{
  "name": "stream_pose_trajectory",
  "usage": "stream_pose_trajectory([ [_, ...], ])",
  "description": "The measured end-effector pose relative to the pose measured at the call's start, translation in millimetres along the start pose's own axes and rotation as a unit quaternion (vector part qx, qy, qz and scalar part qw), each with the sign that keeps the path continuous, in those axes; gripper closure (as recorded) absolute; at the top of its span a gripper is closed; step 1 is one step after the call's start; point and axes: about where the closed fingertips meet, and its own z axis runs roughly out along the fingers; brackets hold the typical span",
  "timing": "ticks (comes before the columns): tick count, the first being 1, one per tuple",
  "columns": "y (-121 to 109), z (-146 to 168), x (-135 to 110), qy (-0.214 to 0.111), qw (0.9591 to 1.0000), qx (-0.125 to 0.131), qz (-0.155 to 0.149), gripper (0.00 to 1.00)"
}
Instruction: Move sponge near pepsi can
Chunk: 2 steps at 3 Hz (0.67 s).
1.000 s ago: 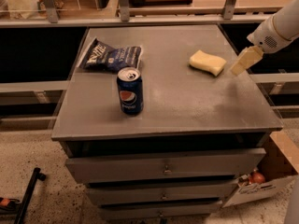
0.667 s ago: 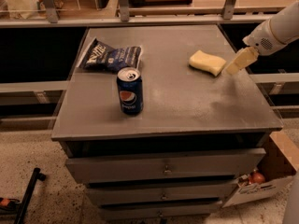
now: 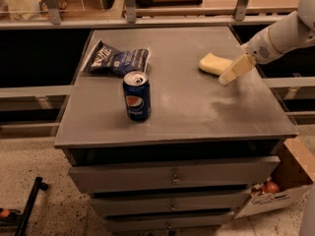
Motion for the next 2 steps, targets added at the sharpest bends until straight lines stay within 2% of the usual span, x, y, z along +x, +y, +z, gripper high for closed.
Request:
stream_pose_trajectory([
  [1,5.6,18.0,3.0,-0.006,0.9999,-0.009,0.008,0.00],
  [2,10.6,28.9,5.8,-0.003,0.9999,-0.011,0.008,0.18],
])
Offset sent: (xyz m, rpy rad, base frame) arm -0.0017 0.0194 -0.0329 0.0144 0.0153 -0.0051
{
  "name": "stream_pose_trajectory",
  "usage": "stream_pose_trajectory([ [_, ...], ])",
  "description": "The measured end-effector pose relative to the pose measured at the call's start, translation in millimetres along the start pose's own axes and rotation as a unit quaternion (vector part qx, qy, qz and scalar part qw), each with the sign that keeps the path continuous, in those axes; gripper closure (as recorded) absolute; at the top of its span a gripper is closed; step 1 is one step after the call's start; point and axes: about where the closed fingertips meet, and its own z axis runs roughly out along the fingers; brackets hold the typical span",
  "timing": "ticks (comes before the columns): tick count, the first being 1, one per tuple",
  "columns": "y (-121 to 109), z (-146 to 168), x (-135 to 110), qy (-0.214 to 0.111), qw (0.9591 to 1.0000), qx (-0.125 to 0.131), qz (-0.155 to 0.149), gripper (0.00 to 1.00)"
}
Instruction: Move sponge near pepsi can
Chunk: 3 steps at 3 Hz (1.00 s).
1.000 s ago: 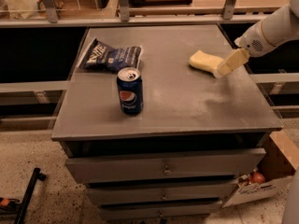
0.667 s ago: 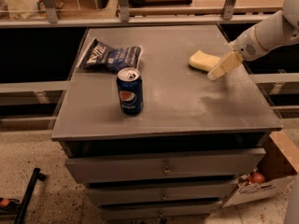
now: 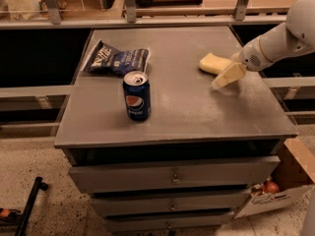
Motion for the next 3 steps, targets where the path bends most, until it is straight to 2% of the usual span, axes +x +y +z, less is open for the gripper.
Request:
stream_pose_trajectory([
  [1,3.3,8.1,6.4,0.009,1.0000,-0.002,0.003,0.40],
  [3,2.9,1.7,0.8,0.009,1.0000,-0.002,0.003,0.87],
])
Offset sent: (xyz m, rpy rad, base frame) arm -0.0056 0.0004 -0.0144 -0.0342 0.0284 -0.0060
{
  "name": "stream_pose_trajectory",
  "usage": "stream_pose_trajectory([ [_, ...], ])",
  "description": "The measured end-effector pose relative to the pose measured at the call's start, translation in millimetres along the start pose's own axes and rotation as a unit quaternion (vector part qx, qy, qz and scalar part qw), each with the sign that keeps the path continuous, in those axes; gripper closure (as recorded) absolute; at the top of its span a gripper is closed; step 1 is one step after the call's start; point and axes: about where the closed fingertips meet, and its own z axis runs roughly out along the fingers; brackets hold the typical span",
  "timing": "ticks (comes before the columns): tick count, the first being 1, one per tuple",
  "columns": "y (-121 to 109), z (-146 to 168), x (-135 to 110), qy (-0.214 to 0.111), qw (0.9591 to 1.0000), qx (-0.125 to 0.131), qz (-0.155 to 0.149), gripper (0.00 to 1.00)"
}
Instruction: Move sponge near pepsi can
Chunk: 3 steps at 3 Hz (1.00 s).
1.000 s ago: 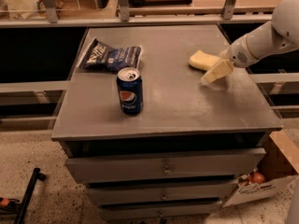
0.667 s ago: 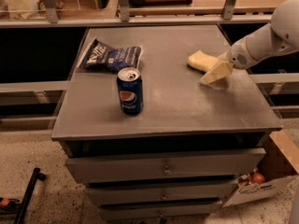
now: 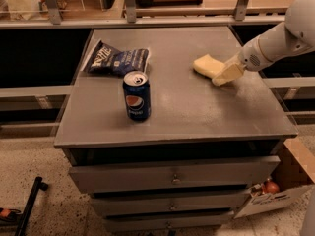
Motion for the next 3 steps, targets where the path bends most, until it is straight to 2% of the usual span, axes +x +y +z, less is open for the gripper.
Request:
stream_pose_trajectory([
  [1,0.0,-0.2,-0.2,0.000,1.0000,0.000,0.000,1.00],
  [2,6.7,-14.3,-16.8,-0.008,0.9994,-0.010,-0.031,1.00],
  [3,21.1,-32.7,-35.2,-0.019,0.9967,-0.026,-0.074,1.00],
])
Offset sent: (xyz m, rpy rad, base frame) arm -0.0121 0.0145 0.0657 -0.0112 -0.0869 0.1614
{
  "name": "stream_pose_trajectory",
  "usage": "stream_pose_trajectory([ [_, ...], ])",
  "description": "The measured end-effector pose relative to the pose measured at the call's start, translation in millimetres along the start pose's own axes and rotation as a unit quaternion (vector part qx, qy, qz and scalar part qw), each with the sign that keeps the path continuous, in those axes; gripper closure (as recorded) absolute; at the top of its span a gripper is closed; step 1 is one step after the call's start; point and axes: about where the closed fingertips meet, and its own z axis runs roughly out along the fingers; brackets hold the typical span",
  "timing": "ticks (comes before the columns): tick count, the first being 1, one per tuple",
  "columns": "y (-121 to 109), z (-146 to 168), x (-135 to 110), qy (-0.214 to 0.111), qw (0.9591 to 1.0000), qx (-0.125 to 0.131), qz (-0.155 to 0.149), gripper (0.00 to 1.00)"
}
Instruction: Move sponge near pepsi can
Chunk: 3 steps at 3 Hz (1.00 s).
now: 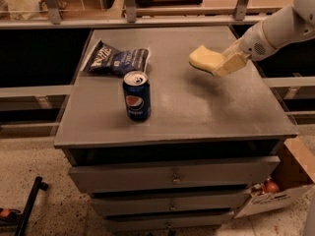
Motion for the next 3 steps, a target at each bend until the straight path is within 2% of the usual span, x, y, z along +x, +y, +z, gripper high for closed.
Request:
stream_pose_trajectory([
  [1,16.0,-9.9,-12.4,-0.008,0.9989,-0.023,-0.040,1.00],
  [2,46.3,-14.8,-21.6,-0.005,0.9937,-0.050,-0.100,1.00],
  [3,85.7,-10.3,-20.3,0.005,0.9865,-0.091,-0.136,1.00],
])
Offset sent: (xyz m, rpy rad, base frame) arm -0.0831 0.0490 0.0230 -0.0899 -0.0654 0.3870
